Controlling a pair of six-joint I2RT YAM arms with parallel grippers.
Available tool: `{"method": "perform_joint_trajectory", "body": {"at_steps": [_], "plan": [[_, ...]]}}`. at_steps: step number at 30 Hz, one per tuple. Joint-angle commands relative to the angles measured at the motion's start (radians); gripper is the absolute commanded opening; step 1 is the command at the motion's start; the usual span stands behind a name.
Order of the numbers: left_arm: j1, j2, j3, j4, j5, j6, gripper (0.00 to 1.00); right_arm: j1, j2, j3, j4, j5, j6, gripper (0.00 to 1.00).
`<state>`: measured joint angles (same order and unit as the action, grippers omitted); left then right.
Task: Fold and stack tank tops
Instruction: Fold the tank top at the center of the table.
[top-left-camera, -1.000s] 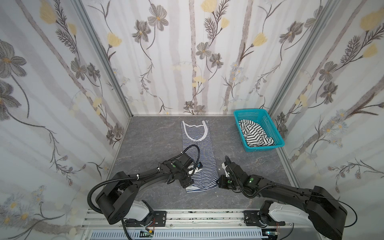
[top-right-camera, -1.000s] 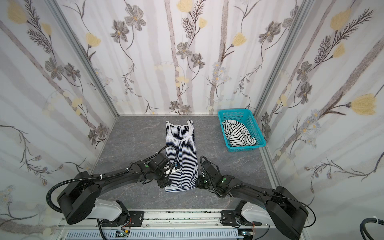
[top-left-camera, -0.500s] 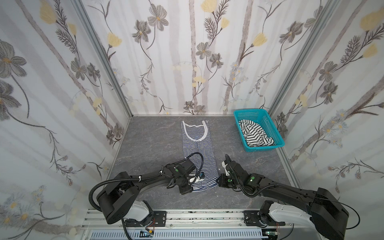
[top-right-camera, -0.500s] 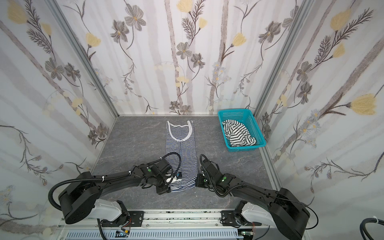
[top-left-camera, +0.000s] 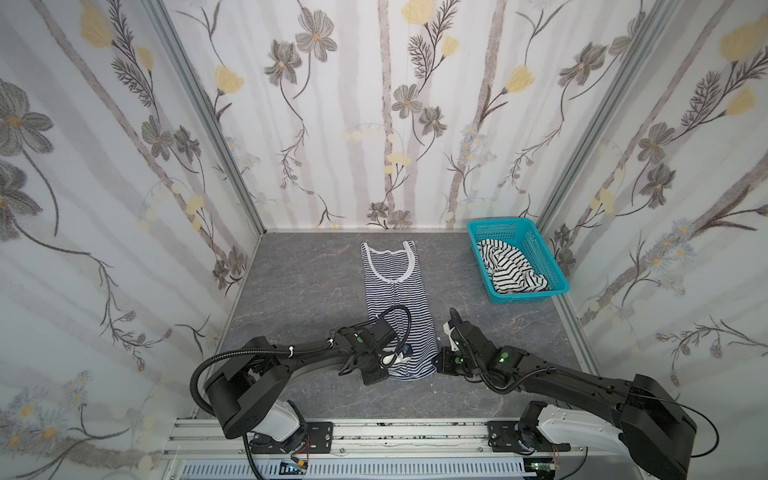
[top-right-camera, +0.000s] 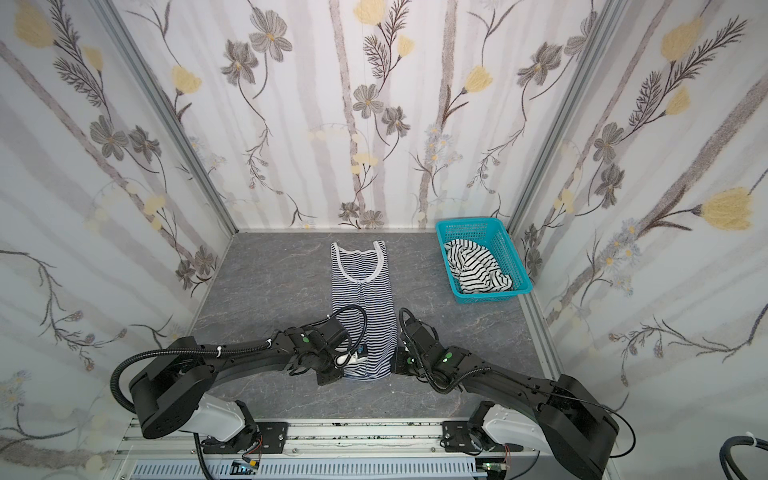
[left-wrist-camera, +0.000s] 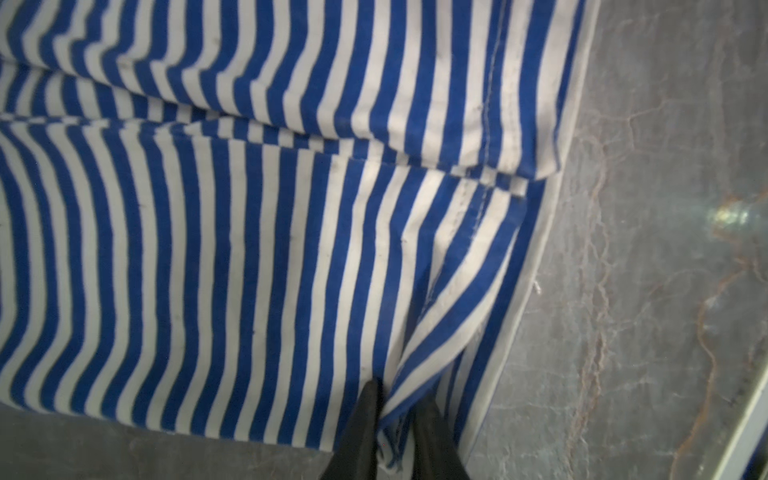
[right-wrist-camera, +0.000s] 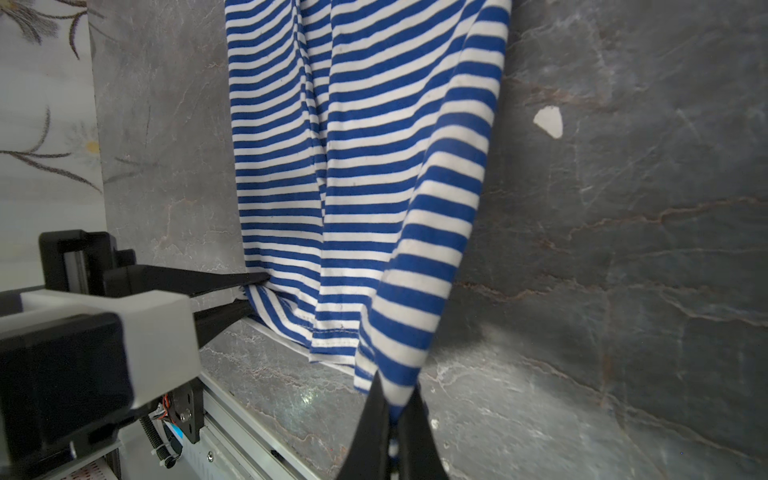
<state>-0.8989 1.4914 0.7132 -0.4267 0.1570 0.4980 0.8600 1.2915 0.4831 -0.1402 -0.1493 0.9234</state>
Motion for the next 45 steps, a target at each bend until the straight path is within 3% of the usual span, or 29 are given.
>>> {"method": "perform_joint_trajectory", "body": {"at_steps": [1, 7, 12, 19, 28, 45], "plan": [[-0.004, 0.007, -0.007, -0.088, 0.040, 0.021, 0.13, 0.012, -0.027, 0.003, -0.010, 0.022, 0.024, 0.00], [-0.006, -0.081, 0.018, -0.176, 0.205, 0.043, 0.07, 0.028, -0.122, 0.000, -0.082, 0.046, 0.059, 0.00], [0.022, -0.134, 0.075, -0.213, 0.182, 0.057, 0.00, 0.028, -0.202, 0.045, -0.131, 0.062, 0.069, 0.00], [0.162, -0.090, 0.227, -0.215, 0.134, 0.098, 0.00, -0.006, -0.162, 0.160, -0.164, 0.074, 0.006, 0.00], [0.332, 0.069, 0.466, -0.213, 0.132, 0.169, 0.00, -0.173, 0.034, 0.391, -0.159, 0.025, -0.131, 0.00], [0.462, 0.338, 0.741, -0.200, 0.121, 0.174, 0.00, -0.341, 0.499, 0.744, -0.147, -0.112, -0.300, 0.00]]}}
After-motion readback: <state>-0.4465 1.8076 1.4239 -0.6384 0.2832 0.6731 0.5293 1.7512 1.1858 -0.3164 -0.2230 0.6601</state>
